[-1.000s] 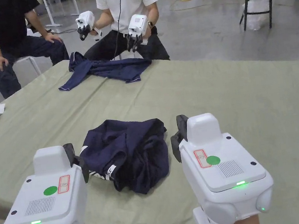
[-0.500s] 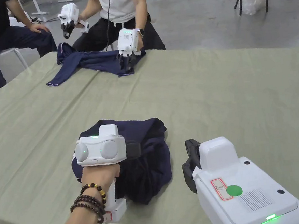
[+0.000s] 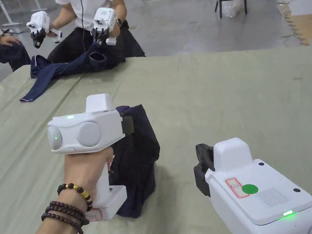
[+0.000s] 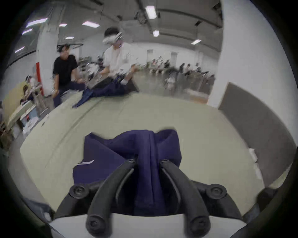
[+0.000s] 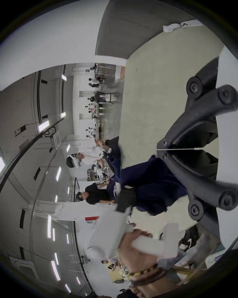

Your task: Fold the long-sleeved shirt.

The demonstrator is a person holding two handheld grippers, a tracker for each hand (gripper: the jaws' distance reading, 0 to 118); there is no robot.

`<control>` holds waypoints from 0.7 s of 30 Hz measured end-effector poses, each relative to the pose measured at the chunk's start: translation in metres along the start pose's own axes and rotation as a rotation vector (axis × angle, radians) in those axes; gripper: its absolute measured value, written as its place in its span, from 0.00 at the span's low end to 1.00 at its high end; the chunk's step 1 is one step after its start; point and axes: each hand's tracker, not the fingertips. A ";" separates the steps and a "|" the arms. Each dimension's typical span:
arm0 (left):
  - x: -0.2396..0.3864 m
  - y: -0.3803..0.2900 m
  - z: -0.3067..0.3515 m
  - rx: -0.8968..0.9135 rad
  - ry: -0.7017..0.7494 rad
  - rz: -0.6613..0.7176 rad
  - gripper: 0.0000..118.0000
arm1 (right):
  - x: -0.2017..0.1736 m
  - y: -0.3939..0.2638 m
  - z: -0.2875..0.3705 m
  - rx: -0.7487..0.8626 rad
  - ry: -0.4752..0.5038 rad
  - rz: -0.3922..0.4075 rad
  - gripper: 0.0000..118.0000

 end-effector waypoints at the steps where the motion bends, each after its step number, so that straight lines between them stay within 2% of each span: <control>1: 0.022 0.012 -0.002 0.011 -0.062 -0.029 0.19 | 0.011 0.001 0.008 0.007 -0.031 -0.006 0.00; 6: 0.162 0.021 -0.011 0.037 -0.374 -0.092 0.19 | 0.070 0.004 0.055 0.033 -0.186 -0.036 0.00; 11: 0.298 -0.042 -0.074 -0.110 -0.566 -0.155 0.19 | 0.129 -0.008 0.112 -0.009 -0.380 -0.075 0.00; 13: 0.336 -0.083 -0.107 -0.231 -0.579 -0.156 0.19 | 0.148 -0.017 0.128 -0.035 -0.437 -0.085 0.00; 15: 0.363 -0.124 -0.133 -0.339 -0.523 -0.177 0.19 | 0.165 -0.025 0.137 -0.062 -0.468 -0.097 0.00; 18: 0.371 -0.158 -0.148 -0.352 -0.526 -0.171 0.23 | 0.180 -0.032 0.146 -0.076 -0.495 -0.104 0.00; 19: 0.371 -0.159 -0.147 -0.346 -0.528 -0.172 0.33 | 0.182 -0.033 0.146 -0.078 -0.496 -0.103 0.00; 20: 0.370 -0.157 -0.142 -0.337 -0.535 -0.197 0.63 | 0.184 -0.033 0.146 -0.081 -0.499 -0.097 0.00; 21: 0.363 -0.152 -0.155 -0.328 -0.542 -0.207 0.81 | 0.184 -0.033 0.145 -0.083 -0.500 -0.088 0.00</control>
